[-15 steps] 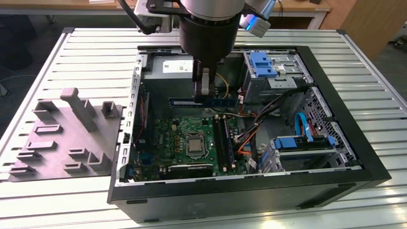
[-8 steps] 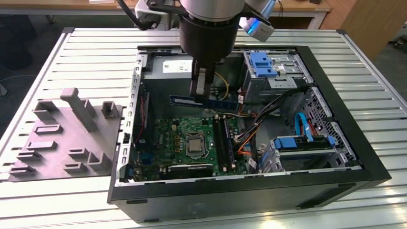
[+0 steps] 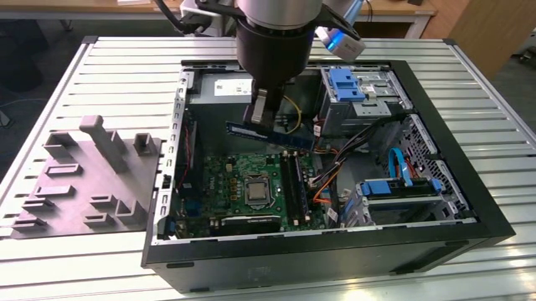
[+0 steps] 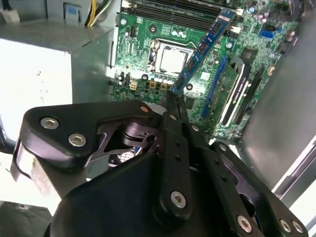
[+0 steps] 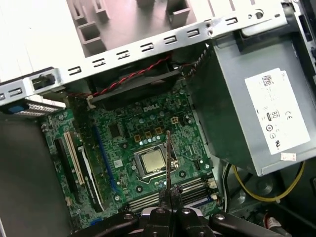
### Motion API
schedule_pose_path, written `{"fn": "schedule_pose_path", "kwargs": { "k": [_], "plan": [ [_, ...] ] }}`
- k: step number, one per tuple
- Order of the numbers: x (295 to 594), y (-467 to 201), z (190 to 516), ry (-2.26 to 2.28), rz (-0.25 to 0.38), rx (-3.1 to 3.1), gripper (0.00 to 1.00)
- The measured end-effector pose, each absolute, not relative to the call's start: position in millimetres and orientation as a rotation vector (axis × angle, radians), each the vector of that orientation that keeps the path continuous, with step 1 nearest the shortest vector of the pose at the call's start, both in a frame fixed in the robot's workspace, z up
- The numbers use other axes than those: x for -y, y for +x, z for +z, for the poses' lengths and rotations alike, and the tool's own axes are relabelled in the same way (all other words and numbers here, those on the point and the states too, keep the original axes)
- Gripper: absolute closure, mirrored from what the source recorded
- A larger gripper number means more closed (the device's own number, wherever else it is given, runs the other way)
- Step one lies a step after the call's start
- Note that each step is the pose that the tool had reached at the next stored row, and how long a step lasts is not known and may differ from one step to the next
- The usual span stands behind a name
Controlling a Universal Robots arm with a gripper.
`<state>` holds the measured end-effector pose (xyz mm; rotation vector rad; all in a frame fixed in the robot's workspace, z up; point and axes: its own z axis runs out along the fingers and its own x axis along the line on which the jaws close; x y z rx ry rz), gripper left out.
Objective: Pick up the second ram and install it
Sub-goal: 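Insert the second ram into the second slot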
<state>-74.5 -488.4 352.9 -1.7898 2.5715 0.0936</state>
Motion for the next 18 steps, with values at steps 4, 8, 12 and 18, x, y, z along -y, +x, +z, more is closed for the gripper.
{"fn": "schedule_pose_path", "kwargs": {
  "k": [4, 8, 12, 18],
  "plan": [
    [488.4, -74.5, 352.6, -1.711, 0.093, -2.623, 0.89],
    [488.3, -74.5, 352.2, -1.625, 0.093, -2.674, 0.89],
    [488.3, -74.5, 351.9, -1.543, 0.092, -2.720, 0.89],
    [488.4, -74.5, 351.5, -1.413, 0.091, -2.787, 0.89]
  ]
}}
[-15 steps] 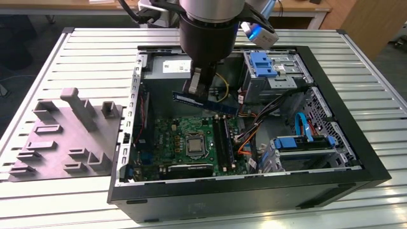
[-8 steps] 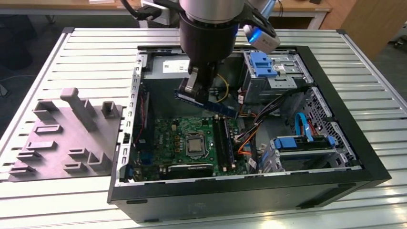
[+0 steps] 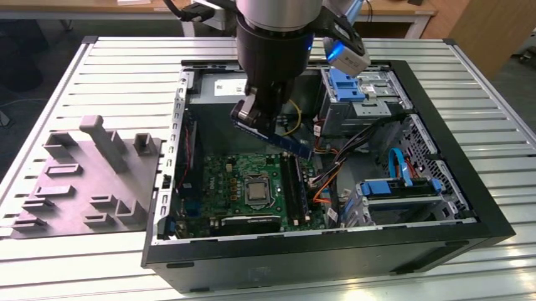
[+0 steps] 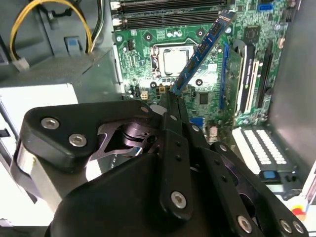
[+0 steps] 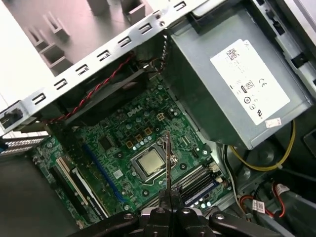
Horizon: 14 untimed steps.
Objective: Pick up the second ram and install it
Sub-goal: 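Insert the second ram into the second slot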
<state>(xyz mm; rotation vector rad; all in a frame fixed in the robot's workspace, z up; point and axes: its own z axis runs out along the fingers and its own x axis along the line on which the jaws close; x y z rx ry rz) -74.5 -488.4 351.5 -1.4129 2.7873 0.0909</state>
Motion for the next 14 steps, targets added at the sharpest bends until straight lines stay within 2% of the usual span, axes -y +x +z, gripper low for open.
{"fn": "schedule_pose_path", "kwargs": {
  "k": [14],
  "plan": [
    [488.4, -74.5, 350.6, -1.098, 0.088, -2.919, 0.89]
  ]
}}
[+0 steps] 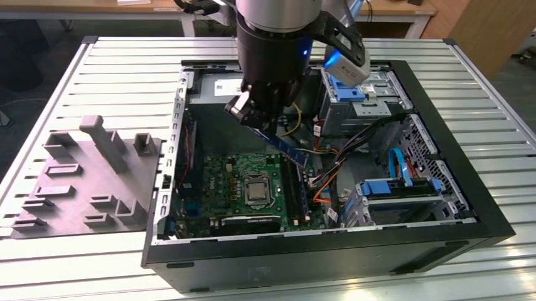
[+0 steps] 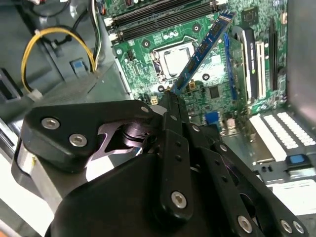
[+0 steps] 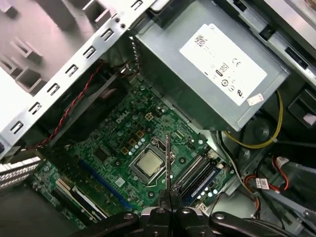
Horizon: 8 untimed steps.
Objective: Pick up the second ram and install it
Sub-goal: 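Insert the second ram into the second slot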
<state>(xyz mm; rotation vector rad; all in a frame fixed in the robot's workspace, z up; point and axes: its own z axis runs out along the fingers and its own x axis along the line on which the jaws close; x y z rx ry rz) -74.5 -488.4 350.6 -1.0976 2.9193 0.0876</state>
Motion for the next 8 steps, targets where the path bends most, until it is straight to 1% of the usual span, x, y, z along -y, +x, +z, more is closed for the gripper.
{"fn": "schedule_pose_path", "kwargs": {
  "k": [8],
  "plan": [
    [488.4, -74.5, 349.7, -0.883, 0.085, -2.987, 0.89]
  ]
}}
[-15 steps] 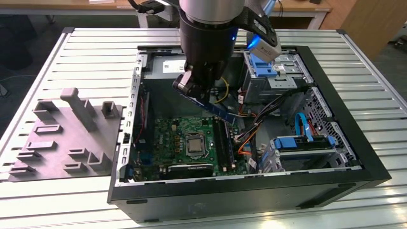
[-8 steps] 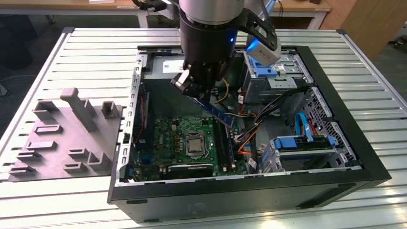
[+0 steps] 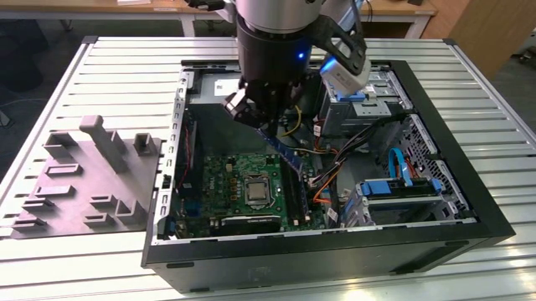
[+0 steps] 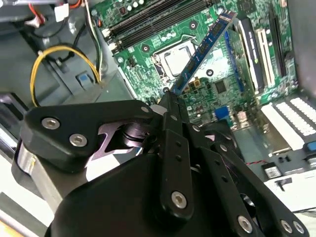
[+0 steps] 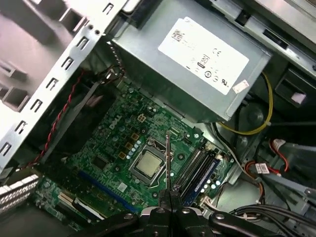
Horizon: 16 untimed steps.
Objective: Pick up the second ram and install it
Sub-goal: 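Insert the second ram into the second slot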
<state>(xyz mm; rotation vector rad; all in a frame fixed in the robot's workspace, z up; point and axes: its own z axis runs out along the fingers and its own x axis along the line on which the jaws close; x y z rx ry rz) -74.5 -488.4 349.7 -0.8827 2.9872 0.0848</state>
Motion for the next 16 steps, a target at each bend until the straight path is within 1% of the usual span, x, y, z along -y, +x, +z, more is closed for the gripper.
{"fn": "schedule_pose_path", "kwargs": {
  "k": [16],
  "plan": [
    [488.3, -74.5, 347.7, -0.437, 0.078, -3.076, 0.89]
  ]
}}
